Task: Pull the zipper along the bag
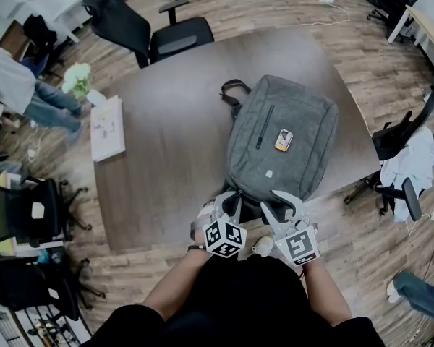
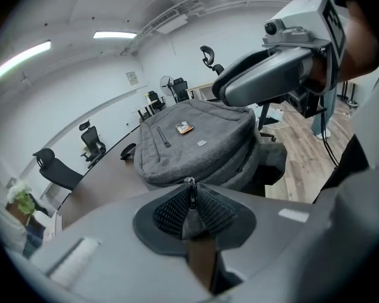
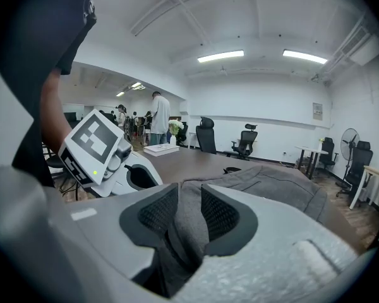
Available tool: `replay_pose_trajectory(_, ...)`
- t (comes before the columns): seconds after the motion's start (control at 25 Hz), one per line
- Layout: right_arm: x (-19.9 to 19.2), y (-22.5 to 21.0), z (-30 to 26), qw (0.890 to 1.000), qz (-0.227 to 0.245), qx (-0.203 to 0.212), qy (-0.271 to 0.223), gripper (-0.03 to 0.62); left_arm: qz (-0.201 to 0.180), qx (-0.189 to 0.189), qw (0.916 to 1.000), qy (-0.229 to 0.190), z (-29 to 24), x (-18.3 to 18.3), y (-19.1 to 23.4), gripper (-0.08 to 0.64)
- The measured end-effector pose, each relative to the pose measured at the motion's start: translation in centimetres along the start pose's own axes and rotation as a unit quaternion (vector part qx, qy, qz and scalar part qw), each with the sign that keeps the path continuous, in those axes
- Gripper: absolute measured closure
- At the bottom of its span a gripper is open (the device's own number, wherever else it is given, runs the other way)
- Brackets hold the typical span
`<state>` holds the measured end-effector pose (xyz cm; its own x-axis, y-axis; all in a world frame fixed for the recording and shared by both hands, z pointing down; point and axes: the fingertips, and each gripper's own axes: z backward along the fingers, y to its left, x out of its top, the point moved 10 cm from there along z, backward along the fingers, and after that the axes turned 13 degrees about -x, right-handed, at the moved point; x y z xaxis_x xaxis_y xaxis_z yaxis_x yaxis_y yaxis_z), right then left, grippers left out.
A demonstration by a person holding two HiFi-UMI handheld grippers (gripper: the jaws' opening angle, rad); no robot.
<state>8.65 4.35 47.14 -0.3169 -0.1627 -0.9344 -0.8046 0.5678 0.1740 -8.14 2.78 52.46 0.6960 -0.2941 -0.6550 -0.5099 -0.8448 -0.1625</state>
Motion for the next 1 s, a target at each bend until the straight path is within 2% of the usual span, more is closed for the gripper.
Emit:
replay_pose_trajectory(0.04,0.0,0.0,0.0,1.000,-0.001,0.000,-0.001,0.474,0.003,0.001,1.0000,0.000,0.0,0.0,0.0,0.499)
replay_pose_trajectory(0.16,0.0,0.0,0.2,1.000,-0.001,0.000,-0.002,0.476,0.042,-0.010,0.9990,-0.009,0.1,-0.2,0.3,0.499)
replay_pose_trajectory(0.24,0.2,0.0,0.4,1.000,0.004,0.001,0.003,0.474,0.049,-0.014,0.9986,-0.011,0.1,-0.2,0.3,0.499)
replay_pose_trajectory(0.32,0.1,0.0,0.4,1.000,-0.001,0.001,0.000,0.475,0.036,-0.009,0.9993,-0.005,0.1,-0.1,0.2,0.499)
replay_pose_trajectory(0.48,0.1,0.1,0.6,1.000,0.000,0.001,0.000,0.476,-0.018,0.015,0.9996,0.015,0.1,0.2,-0.4,0.500)
replay_pose_trajectory(0.52,0.1,0.0,0.6,1.000,-0.002,0.001,-0.001,0.476,-0.020,0.017,0.9995,0.015,0.1,0.2,-0.5,0.502)
replay_pose_trajectory(0.56,0.0,0.0,0.6,1.000,-0.005,0.001,-0.003,0.476,-0.010,0.015,0.9998,0.011,0.1,0.1,-0.4,0.502)
replay_pose_trajectory(0.64,-0.1,-0.2,0.6,1.000,-0.007,0.001,-0.003,0.476,0.039,-0.003,0.9992,-0.009,0.1,-0.2,0.1,0.502)
replay_pose_trajectory(0.72,-0.2,-0.3,0.6,1.000,-0.011,0.001,-0.003,0.476,0.088,-0.023,0.9954,-0.030,0.3,-0.5,0.8,0.503)
replay_pose_trajectory(0.76,-0.2,-0.3,0.6,1.000,-0.007,0.002,0.001,0.476,0.099,-0.027,0.9941,-0.037,0.4,-0.7,1.0,0.506)
replay_pose_trajectory(0.8,-0.2,-0.3,0.6,1.000,-0.002,0.005,0.005,0.474,0.101,-0.028,0.9936,-0.041,0.4,-0.7,1.2,0.534)
replay_pose_trajectory(1.0,-0.1,-0.1,0.2,1.000,0.010,0.014,0.011,0.476,0.098,-0.037,0.9935,-0.044,0.4,-0.9,1.7,0.534)
